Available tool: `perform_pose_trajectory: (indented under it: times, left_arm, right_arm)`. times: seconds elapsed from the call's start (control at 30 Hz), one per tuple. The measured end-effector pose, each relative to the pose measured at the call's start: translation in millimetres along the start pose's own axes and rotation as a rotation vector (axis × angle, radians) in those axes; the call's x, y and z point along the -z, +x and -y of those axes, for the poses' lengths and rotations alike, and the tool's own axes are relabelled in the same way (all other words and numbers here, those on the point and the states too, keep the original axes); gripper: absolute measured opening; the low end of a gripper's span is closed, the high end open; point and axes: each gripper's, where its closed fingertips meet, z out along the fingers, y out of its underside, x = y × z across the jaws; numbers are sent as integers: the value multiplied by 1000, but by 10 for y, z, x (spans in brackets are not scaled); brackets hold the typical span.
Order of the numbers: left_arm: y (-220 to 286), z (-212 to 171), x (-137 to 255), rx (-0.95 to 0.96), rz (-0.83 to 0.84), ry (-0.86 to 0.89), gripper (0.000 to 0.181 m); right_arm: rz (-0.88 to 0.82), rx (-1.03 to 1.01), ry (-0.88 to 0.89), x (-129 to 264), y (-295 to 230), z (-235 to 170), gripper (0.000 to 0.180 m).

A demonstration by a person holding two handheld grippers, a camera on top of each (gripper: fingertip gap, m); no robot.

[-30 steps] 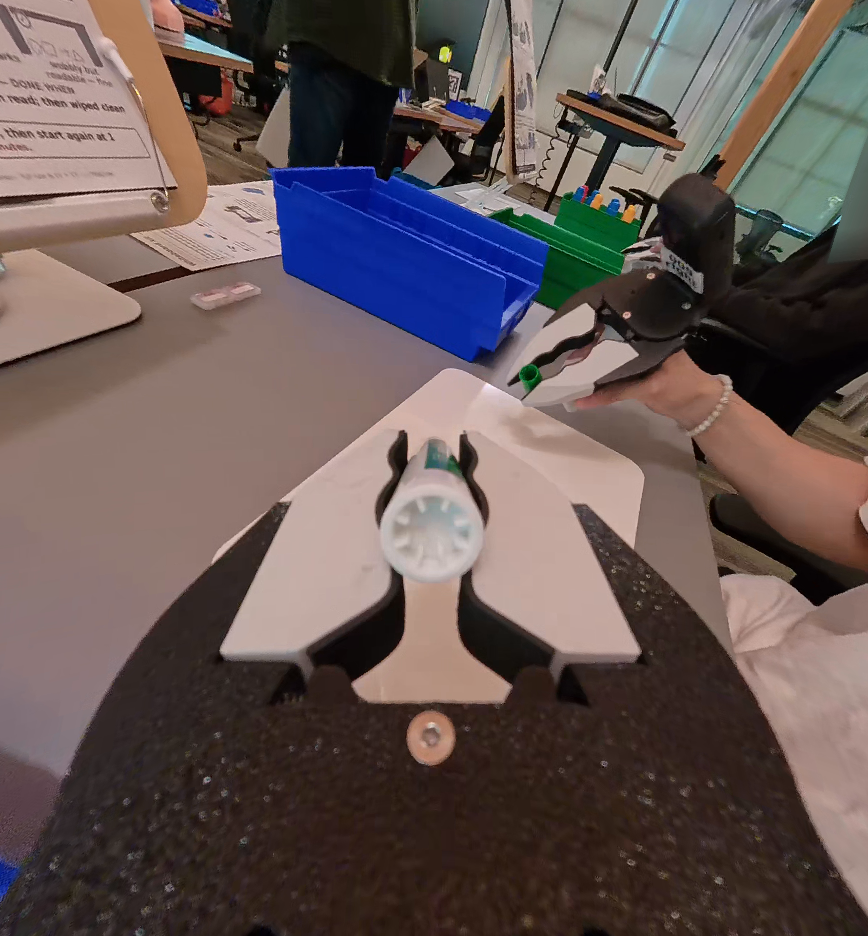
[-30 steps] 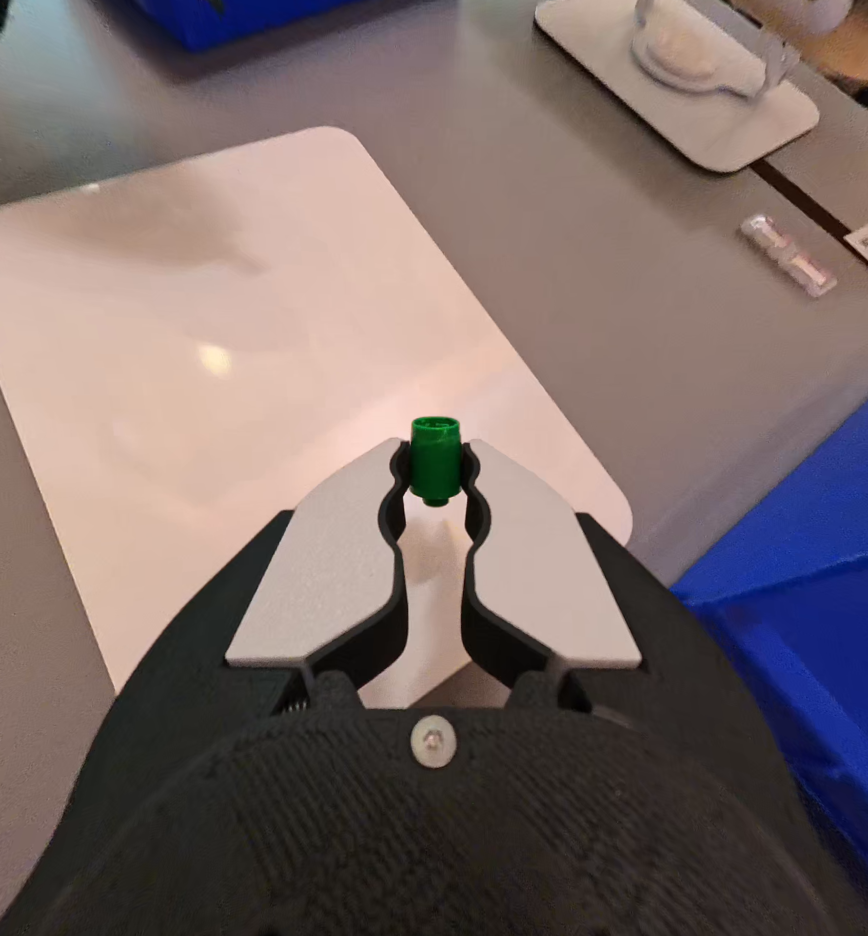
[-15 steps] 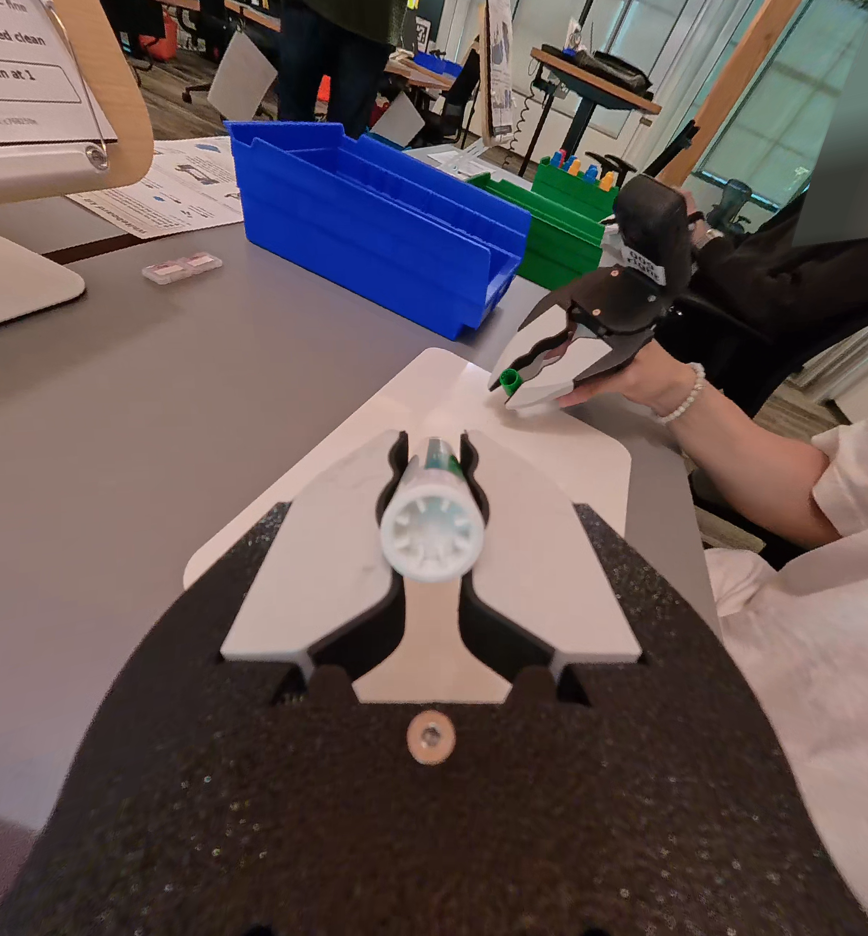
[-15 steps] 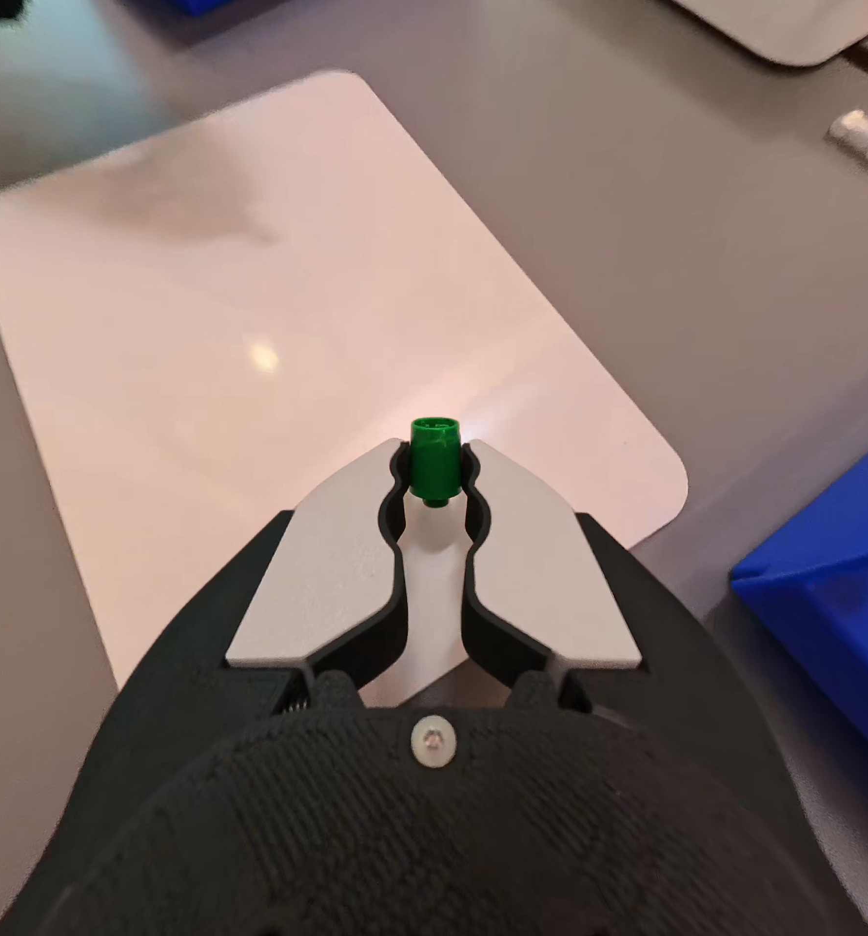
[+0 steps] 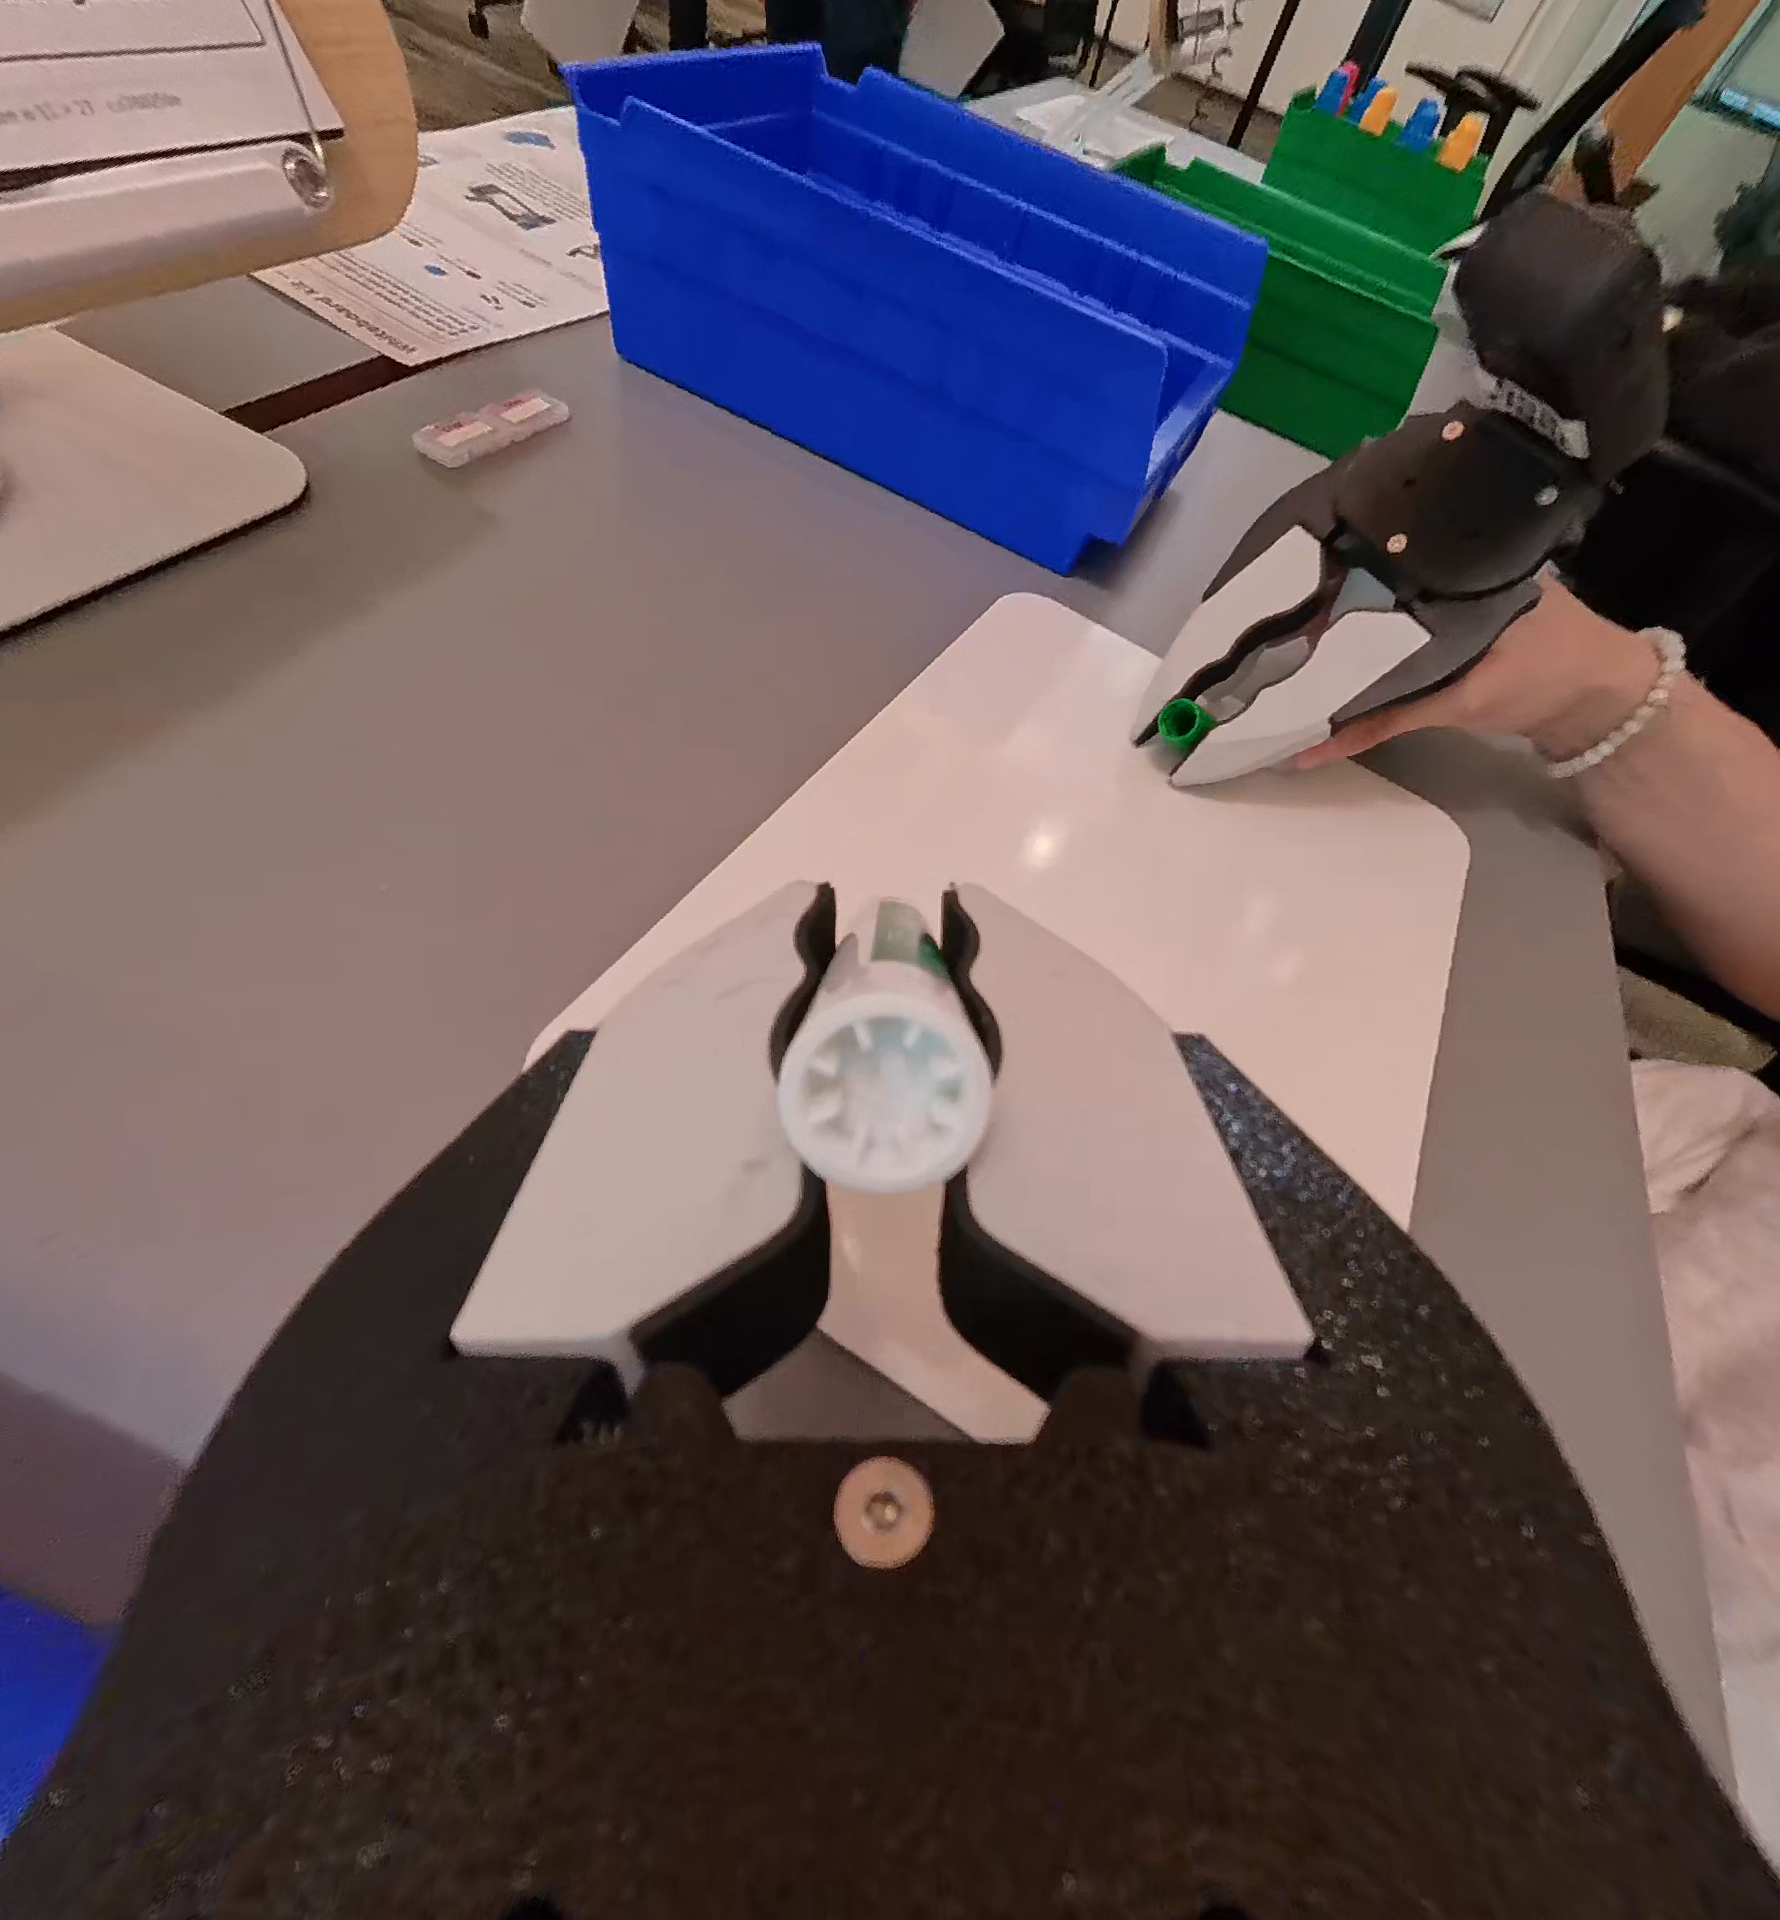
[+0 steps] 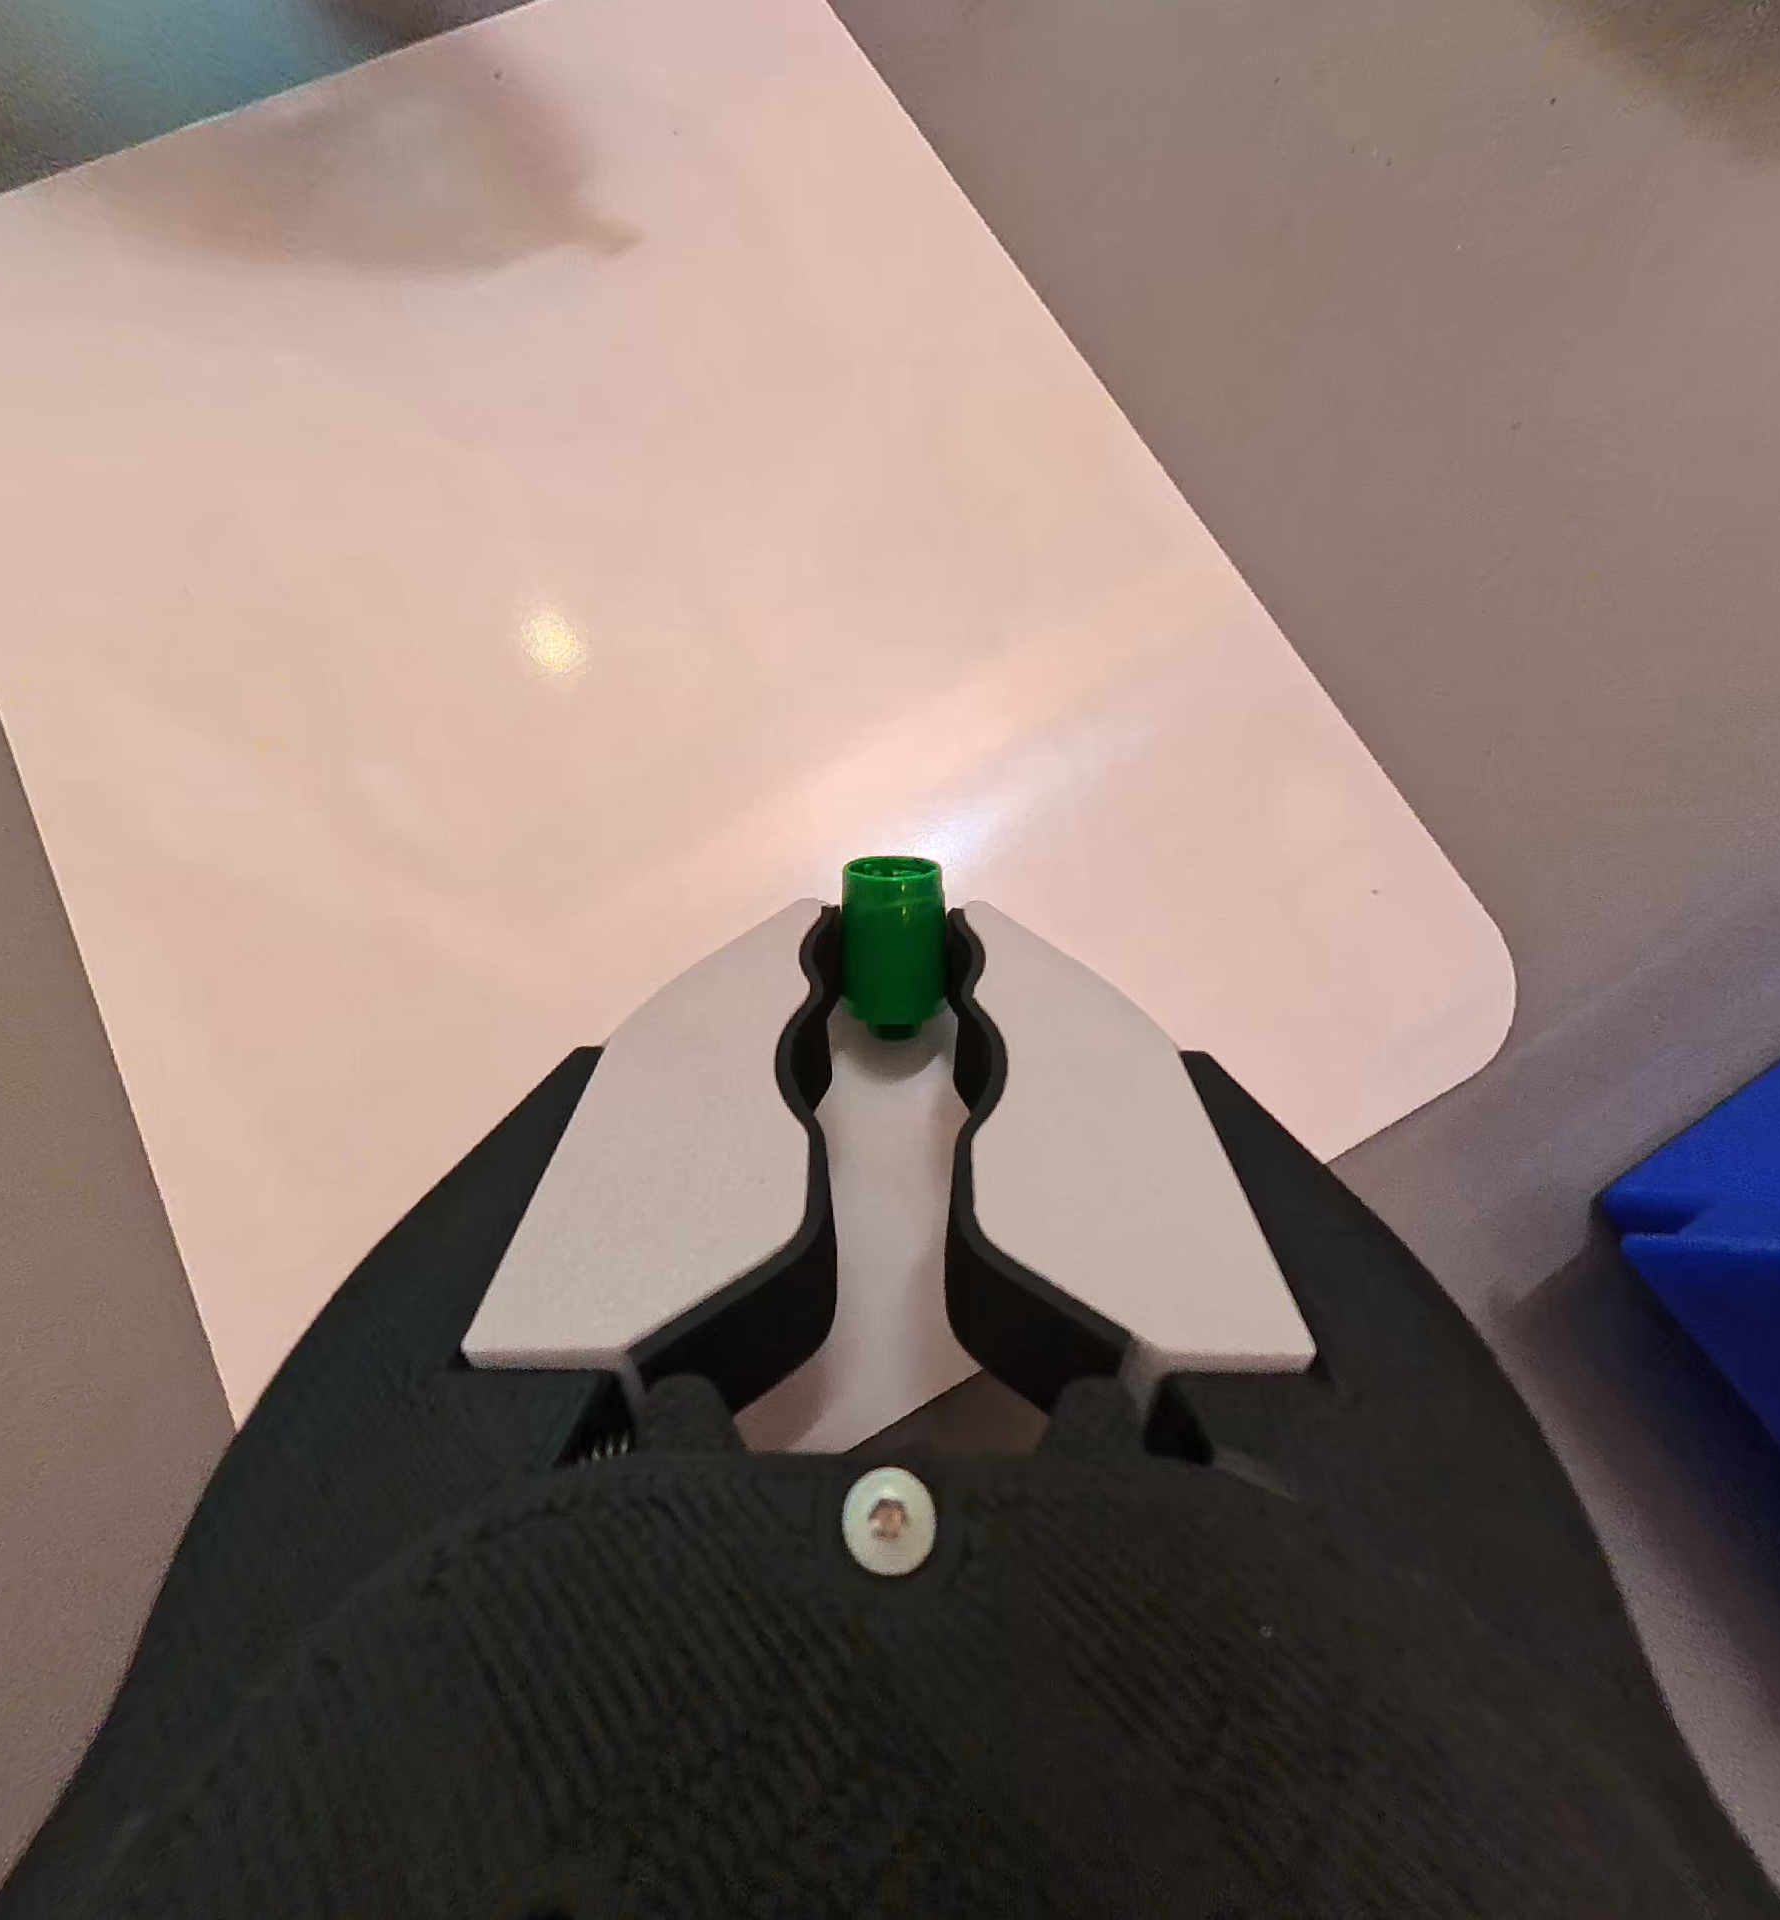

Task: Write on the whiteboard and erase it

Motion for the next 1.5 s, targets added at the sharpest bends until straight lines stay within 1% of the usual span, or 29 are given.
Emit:
perform_pose_trajectory:
  times: [0.2, 0.43, 0.63, 0.93, 1.27, 1.5]
  left_arm:
    - [-33, -49, 11, 37, 20, 14, 19]
    - [-56, -91, 9, 43, 27, 3, 19]
    - [-147, -212, -6, -18, 112, -118, 19]
    - [-198, -353, 9, -72, 132, -239, 19]
    - [-328, -475, 14, -102, 192, -319, 19]
    - [-208, -526, 59, -149, 184, -380, 19]
  right_arm:
    - [11, 10, 53, 3, -3, 44, 20]
    - [13, 12, 52, 1, -2, 45, 20]
    - [15, 13, 52, -1, -3, 45, 20]
    - [15, 13, 52, -2, -3, 44, 20]
    - [16, 13, 52, -1, -3, 44, 20]
    - [16, 13, 52, 0, -3, 43, 20]
